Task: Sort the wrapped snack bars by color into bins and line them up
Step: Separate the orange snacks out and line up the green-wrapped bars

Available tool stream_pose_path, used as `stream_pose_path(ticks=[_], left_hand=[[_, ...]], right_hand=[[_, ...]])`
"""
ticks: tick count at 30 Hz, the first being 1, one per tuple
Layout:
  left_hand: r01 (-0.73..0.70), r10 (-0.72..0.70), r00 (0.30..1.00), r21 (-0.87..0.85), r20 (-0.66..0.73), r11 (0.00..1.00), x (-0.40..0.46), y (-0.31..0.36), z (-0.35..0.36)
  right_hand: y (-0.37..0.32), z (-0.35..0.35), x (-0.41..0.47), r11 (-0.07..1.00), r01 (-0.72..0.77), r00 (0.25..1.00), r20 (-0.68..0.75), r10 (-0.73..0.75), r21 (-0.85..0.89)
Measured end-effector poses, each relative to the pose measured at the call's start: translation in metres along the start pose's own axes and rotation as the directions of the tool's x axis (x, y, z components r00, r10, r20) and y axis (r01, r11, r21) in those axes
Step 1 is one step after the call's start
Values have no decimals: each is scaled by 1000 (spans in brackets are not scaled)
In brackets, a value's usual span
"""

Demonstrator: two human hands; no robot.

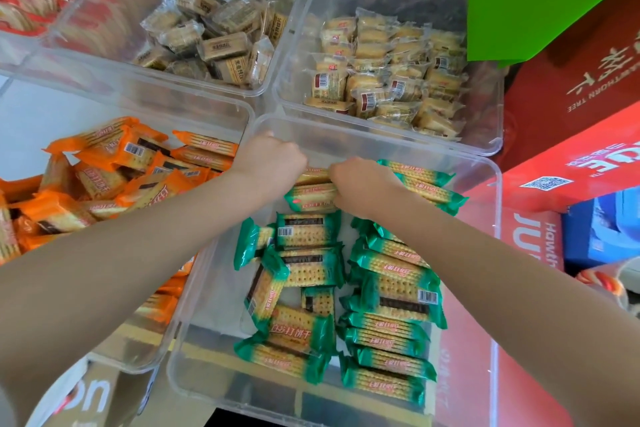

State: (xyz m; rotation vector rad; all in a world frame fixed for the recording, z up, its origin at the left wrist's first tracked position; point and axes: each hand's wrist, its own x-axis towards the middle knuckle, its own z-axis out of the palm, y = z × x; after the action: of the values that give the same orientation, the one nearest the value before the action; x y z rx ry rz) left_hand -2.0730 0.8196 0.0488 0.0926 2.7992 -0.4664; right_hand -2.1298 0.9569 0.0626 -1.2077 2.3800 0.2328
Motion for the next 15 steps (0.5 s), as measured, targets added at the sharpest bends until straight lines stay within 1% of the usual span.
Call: stream_pose_path(ticks=[2, 5, 6, 9, 11, 12, 13, 15], left_hand=[[-6, 14, 996, -89, 86, 996, 3, 1, 0], [-5, 67, 968, -248, 242, 969, 8, 8, 4], [-5, 80, 961, -274, 265, 962, 9, 10, 6], [4, 66, 951, -226, 302, 974, 13, 16, 12], [29, 33, 952, -197, 304, 980, 15, 16, 9], [29, 19, 960, -169, 278, 985, 15, 16, 6], [10, 18, 974, -125, 225, 992, 13, 15, 3], [-59, 58, 992, 2, 112, 998, 8, 13, -4]], right_hand=[[-1, -3, 0, 998, -66, 998, -6, 66, 22], [-5, 1, 0, 992, -113, 993, -37, 111, -52], [-7, 2, 0, 991, -113, 993, -48, 110, -72], [-10, 3, -2, 993, -76, 993, -95, 68, -85], [-13, 1, -7, 998, -24, 988, -157, 14, -64], [-15, 1, -11, 998, 16, 983, -180, -26, -59], [-19, 2, -15, 996, 63, 981, -181, -74, -67], [-27, 6, -21, 983, 155, 980, -111, -166, -97]])
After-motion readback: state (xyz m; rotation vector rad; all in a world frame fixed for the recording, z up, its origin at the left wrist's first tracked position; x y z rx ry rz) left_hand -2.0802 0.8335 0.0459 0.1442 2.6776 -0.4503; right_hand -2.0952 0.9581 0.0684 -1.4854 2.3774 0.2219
